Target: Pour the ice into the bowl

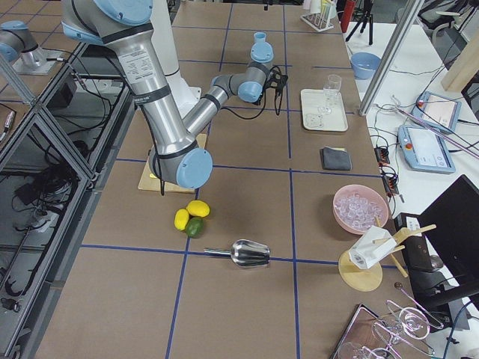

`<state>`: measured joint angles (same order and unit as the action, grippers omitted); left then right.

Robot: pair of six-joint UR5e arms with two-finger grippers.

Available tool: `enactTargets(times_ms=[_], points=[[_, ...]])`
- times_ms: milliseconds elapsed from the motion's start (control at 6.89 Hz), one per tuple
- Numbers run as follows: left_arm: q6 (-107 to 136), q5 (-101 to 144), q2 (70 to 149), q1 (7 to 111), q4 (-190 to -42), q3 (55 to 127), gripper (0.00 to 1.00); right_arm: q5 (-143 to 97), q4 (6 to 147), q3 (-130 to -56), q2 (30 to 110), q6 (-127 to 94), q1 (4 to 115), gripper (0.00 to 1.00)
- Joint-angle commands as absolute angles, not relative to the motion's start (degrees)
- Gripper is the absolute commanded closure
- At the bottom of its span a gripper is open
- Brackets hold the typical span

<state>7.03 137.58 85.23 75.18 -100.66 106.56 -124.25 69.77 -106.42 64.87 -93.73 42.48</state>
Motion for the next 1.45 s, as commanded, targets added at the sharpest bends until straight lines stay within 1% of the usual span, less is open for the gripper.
enactTargets(times_ms=[0, 145, 290, 435, 581, 726, 1016, 1306], points=[[25.6, 133.1, 75.5, 69.6, -127.4, 106.9, 0.00, -125.0, 69.7, -106.2, 66.4, -90.7, 44.3, 0.00], [37.6, 127.1, 72.3, 63.3, -135.7, 107.1, 0.00, -124.6, 69.7, -106.0, 66.5, -90.7, 44.3, 0.00], [40.8, 122.1, 72.2, 57.6, -137.4, 107.2, 0.00, -124.5, 69.7, -105.9, 67.0, -90.5, 44.3, 0.00], [42.3, 120.9, 72.0, 55.6, -137.6, 108.0, 0.00, -124.5, 69.6, -106.0, 67.3, -90.5, 44.3, 0.00], [50.3, 120.5, 70.4, 55.3, -142.2, 109.5, 0.00, -124.4, 69.6, -106.0, 67.5, -90.5, 44.3, 0.00], [53.9, 115.2, 66.8, 52.0, -151.6, 109.4, 0.00, -124.4, 69.6, -106.1, 67.7, -90.5, 44.3, 0.00], [53.7, 98.8, 65.6, 43.0, -152.1, 109.2, 0.00, -123.7, 69.7, -106.2, 67.9, -90.6, 44.2, 0.00], [54.9, 94.4, 64.3, 40.3, -152.1, 108.9, 0.00, -123.6, 69.7, -106.1, 68.0, -90.6, 44.1, 0.00]])
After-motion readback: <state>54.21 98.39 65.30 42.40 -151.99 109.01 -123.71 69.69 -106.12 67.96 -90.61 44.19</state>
